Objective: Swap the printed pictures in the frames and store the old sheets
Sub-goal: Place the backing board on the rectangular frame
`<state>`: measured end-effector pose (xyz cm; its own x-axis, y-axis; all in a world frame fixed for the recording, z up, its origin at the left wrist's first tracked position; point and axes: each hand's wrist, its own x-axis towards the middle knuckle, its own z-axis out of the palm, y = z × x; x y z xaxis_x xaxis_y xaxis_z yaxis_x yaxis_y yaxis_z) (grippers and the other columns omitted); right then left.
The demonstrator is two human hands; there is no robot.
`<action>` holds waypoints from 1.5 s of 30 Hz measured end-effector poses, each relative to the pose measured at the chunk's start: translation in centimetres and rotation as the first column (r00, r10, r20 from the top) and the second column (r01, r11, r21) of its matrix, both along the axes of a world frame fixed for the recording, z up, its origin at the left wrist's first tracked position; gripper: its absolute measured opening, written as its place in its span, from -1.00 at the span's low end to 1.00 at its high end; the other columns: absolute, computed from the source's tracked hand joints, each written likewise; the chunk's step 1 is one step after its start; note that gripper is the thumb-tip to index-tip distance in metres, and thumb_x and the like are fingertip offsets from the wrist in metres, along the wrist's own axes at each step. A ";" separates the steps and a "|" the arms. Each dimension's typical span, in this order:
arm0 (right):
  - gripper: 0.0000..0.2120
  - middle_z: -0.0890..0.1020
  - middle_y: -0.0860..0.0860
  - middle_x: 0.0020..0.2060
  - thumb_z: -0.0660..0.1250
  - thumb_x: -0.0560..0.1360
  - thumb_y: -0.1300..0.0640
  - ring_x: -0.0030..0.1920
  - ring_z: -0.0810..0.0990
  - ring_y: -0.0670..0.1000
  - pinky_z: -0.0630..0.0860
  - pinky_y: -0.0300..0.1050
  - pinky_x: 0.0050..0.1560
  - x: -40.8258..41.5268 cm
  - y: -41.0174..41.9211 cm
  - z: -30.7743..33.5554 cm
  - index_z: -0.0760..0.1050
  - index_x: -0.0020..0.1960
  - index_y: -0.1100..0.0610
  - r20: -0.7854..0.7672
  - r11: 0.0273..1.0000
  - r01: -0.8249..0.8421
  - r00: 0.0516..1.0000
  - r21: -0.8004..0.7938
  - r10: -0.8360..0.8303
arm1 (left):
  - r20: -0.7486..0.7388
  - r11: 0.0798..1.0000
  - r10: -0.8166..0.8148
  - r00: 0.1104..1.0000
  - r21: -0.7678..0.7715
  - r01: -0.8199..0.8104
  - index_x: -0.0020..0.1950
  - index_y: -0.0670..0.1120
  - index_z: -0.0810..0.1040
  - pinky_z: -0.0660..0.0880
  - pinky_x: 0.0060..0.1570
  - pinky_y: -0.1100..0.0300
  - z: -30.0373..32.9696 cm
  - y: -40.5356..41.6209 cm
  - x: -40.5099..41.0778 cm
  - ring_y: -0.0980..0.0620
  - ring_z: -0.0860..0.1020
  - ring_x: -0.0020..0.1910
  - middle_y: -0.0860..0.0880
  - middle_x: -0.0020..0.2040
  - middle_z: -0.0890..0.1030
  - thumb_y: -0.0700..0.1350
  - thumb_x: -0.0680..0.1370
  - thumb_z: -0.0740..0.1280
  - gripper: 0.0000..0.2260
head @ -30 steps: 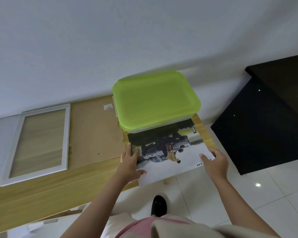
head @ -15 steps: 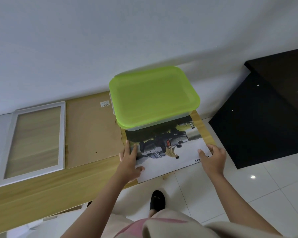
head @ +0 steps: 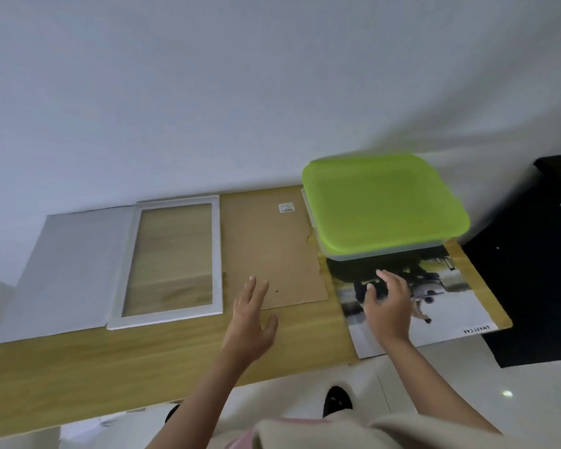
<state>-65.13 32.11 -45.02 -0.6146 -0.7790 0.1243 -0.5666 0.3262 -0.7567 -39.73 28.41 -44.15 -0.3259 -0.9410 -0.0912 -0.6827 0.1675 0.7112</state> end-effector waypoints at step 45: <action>-0.46 0.24 0.14 0.32 0.36 0.34 -0.22 0.35 0.15 0.20 0.02 0.22 0.38 48.7 -32.6 -1.4 0.36 0.16 0.08 -0.256 0.697 -0.414 0.722 0.585 0.643 | 0.096 0.772 0.599 0.795 0.196 -0.605 0.35 -0.13 0.41 0.38 0.17 0.17 -2.2 -11.7 44.6 -0.01 0.38 0.17 0.00 0.14 0.38 -0.14 0.29 0.56 -0.33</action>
